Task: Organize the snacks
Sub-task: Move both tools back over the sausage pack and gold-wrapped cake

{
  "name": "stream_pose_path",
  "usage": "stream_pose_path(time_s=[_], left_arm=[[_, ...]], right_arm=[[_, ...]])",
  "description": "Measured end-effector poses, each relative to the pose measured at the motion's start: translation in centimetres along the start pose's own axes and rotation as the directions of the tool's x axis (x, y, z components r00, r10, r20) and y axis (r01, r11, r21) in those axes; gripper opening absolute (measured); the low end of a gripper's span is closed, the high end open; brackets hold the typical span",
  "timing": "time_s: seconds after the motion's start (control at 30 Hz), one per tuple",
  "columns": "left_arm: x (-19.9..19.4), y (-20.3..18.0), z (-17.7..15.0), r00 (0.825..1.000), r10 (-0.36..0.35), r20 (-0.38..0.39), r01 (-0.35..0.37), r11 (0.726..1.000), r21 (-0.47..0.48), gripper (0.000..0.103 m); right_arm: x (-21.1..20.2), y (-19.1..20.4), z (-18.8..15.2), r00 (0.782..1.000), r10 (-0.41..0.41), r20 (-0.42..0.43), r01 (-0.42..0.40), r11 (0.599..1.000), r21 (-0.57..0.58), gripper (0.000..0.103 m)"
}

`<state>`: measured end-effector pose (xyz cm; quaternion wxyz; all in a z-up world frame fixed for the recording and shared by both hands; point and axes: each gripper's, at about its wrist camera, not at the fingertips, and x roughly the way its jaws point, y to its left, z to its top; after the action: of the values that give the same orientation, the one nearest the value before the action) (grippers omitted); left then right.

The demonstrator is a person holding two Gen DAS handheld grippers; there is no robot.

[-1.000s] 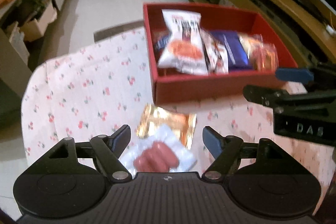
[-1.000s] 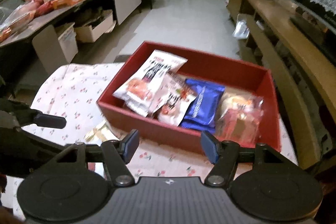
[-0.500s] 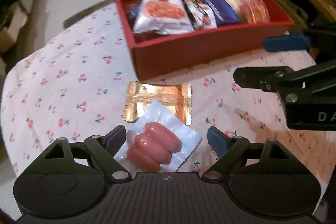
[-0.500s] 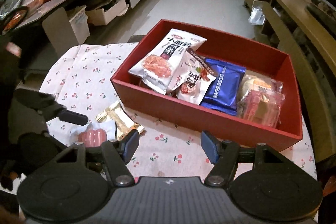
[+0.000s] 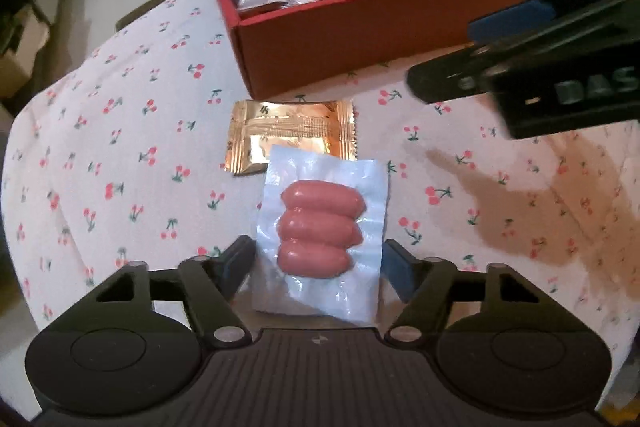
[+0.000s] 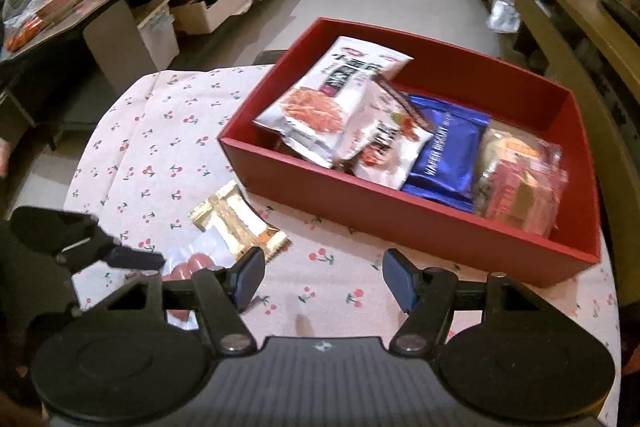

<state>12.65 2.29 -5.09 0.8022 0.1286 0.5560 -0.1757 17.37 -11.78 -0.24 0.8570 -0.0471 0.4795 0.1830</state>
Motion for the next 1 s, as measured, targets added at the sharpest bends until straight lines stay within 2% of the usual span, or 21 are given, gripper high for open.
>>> stream_pose_path(time_s=[0.17,0.37,0.57,0.7,0.77,0.83,0.87,0.93,0.97,1.0], left_arm=[[-0.4,0.1,-1.6,1.000,0.026,0.001,-0.026,0.999,-0.025,0.074],[-1.3,1.2,-2.1,1.000,-0.015,-0.012,0.014,0.997,-0.080,0.074],[-1.5,2.3,-2.8,0.998,-0.054,-0.017,0.052,0.993,-0.109,0.074],[-1.7,2.4,-3.0,0.998,-0.067,-0.018,0.064,0.991,-0.115,0.075],[-1.8,2.5,-3.1,0.997,-0.070,-0.021,0.067,0.991,-0.114,0.076],[-1.8,2.5,-3.1,0.997,-0.075,-0.022,0.072,0.991,-0.116,0.075],[-1.8,2.5,-3.1,0.997,-0.076,-0.025,0.073,0.990,-0.118,0.075],[-1.8,2.5,-3.1,0.997,-0.075,-0.025,0.071,0.991,-0.116,0.076],[-1.8,2.5,-3.1,0.997,-0.074,-0.026,0.070,0.991,-0.115,0.076],[-1.8,2.4,-3.1,0.997,-0.072,-0.026,0.069,0.991,-0.116,0.076]], right_arm=[[1.2,1.4,1.0,0.999,0.031,0.012,-0.031,0.998,-0.048,0.073],[3.8,3.6,2.3,0.995,0.093,-0.027,-0.097,0.983,-0.159,0.073],[6.7,5.9,3.2,0.989,0.108,-0.100,-0.132,0.949,-0.285,0.074],[7.9,7.7,3.0,0.988,0.091,-0.122,-0.131,0.919,-0.372,0.088],[8.2,8.3,2.6,0.989,0.069,-0.130,-0.116,0.911,-0.396,0.089],[8.7,8.2,2.1,0.983,0.079,-0.163,-0.137,0.914,-0.383,0.085],[8.7,7.7,1.9,0.980,0.106,-0.167,-0.157,0.930,-0.332,0.083],[8.4,7.4,1.8,0.983,0.101,-0.153,-0.146,0.934,-0.326,0.071],[8.2,7.2,1.9,0.984,0.096,-0.153,-0.141,0.939,-0.314,0.057],[7.9,7.0,1.8,0.985,0.083,-0.153,-0.127,0.943,-0.307,0.049]])
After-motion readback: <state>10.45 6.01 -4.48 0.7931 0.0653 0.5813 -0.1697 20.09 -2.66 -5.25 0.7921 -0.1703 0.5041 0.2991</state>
